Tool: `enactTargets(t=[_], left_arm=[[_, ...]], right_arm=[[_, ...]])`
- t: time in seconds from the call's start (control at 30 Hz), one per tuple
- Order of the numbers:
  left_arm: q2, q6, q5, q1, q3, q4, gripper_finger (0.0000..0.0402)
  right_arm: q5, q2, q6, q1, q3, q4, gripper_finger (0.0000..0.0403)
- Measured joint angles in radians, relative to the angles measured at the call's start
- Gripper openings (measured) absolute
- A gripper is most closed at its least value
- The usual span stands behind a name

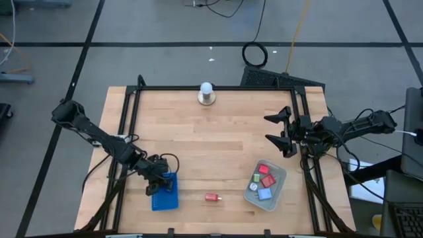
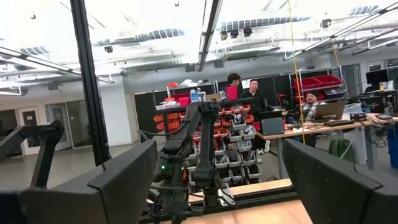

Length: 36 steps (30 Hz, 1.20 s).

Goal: Pick & Place Office items
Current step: Put the black digital clock into the blue bin

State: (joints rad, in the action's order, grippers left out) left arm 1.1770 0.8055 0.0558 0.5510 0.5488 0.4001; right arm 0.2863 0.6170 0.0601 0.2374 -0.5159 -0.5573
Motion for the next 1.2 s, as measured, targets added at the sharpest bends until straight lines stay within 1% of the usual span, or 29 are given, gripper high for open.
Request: enactTargets(t=[0.2, 0.33, 0.4, 0.67, 0.97, 1.2], left_arm=[[0.000, 0.017, -0.001, 0.000, 0.000, -0.024, 0.0134], [0.000, 0.019, 0.010, 0.000, 0.000, -0.064, 0.0155], [0.000, 0.022, 0.021, 0.000, 0.000, -0.073, 0.0159], [0.001, 0.059, 0.052, 0.000, 0.000, -0.077, 0.0156], [0.001, 0.060, 0.075, 0.000, 0.001, -0.164, 0.0202], [0.001, 0.066, 0.077, 0.001, 0.001, -0.174, 0.0218]], right_arm=[[0.000, 0.000, 0.000, 0.000, 0.000, 0.000, 0.0338], [0.000, 0.000, 0.000, 0.000, 0.000, 0.000, 0.0338], [0.000, 0.000, 0.000, 0.000, 0.000, 0.000, 0.0338], [0.000, 0.000, 0.000, 0.000, 0.000, 0.001, 0.0338], [-0.001, 0.005, 0.000, 0.000, 0.000, 0.008, 0.0338], [-0.002, 0.022, 0.000, 0.000, 0.000, 0.009, 0.0338]])
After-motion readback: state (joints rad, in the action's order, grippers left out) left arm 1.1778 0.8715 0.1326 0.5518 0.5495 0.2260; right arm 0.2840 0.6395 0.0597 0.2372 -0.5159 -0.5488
